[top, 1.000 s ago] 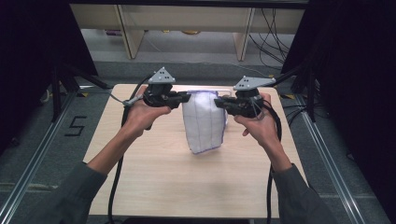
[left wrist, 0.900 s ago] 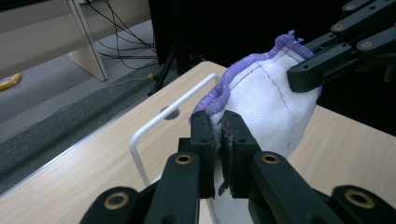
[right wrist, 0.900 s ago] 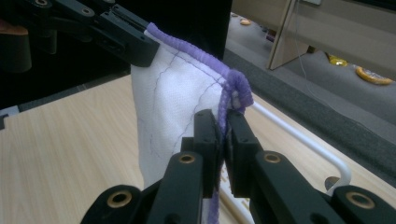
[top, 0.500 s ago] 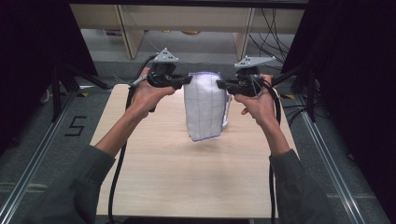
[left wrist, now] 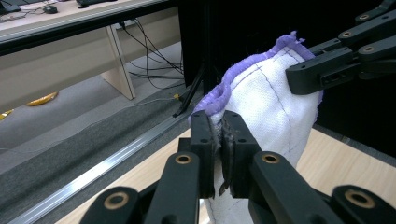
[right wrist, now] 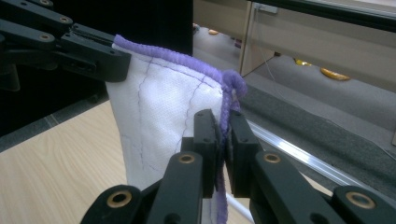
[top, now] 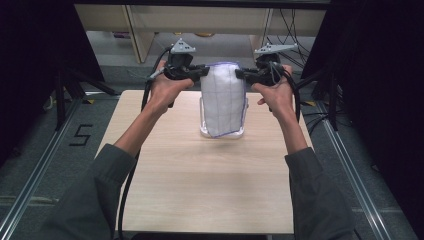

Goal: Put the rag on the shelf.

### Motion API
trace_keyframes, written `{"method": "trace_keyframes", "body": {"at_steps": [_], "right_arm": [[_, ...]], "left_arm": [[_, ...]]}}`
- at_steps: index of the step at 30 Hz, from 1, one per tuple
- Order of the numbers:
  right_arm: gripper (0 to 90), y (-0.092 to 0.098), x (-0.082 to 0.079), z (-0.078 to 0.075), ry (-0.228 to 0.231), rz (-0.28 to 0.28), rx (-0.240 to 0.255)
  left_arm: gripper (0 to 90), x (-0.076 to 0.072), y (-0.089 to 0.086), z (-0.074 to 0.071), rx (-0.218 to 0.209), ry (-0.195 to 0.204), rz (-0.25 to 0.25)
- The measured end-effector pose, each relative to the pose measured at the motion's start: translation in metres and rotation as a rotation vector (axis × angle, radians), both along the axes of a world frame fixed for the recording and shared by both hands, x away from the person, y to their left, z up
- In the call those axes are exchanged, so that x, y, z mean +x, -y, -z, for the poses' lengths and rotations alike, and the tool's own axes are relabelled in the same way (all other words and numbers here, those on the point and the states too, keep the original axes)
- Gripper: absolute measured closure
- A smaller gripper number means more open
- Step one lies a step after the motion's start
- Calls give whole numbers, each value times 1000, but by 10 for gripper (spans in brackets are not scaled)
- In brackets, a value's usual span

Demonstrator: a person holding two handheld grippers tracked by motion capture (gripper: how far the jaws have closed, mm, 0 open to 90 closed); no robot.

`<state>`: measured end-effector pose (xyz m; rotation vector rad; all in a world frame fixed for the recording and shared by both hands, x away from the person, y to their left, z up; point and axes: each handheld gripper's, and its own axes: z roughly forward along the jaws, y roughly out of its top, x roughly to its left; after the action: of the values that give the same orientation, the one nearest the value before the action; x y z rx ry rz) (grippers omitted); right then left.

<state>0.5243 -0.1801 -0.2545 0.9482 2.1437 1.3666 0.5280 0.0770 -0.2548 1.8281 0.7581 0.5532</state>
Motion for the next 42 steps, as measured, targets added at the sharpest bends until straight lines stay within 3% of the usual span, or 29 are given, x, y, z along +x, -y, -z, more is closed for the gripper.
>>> {"method": "trace_keyframes", "body": {"at_steps": [5, 7, 16, 20, 22, 27, 29, 34, 35, 38, 40, 42], "right_arm": [[845, -3, 10, -7, 1, 18, 9], [845, -4, 15, -11, -11, 25, 13], [843, -6, 36, -14, -17, 75, -1], [842, -5, 48, -8, -28, 97, 18], [841, -4, 56, 0, -54, 125, 19], [838, -4, 73, 11, -68, 149, 20], [837, -5, 77, 16, -80, 162, 16], [832, -7, 90, 34, -103, 168, 2], [831, -7, 91, 36, -113, 168, -6], [831, -8, 95, 39, -108, 165, -18], [828, -9, 97, 42, -111, 164, -22], [826, -12, 98, 46, -126, 175, -18]], "left_arm": [[839, 13, -3, -5, -50, -3, -20], [840, 18, -2, -7, -52, 0, -28], [840, 44, 3, -3, -104, -6, -43], [839, 56, 8, 5, -115, 1, -49], [839, 66, 11, 14, -112, -15, -57], [837, 82, 13, 29, -129, -32, -80], [836, 87, 14, 35, -112, -37, -86], [832, 93, 15, 47, -117, -61, -96], [832, 96, 16, 53, -98, -72, -100], [834, 99, 15, 60, -111, -86, -110], [835, 100, 15, 65, -96, -96, -113], [833, 101, 13, 72, -117, -112, -111]]}}
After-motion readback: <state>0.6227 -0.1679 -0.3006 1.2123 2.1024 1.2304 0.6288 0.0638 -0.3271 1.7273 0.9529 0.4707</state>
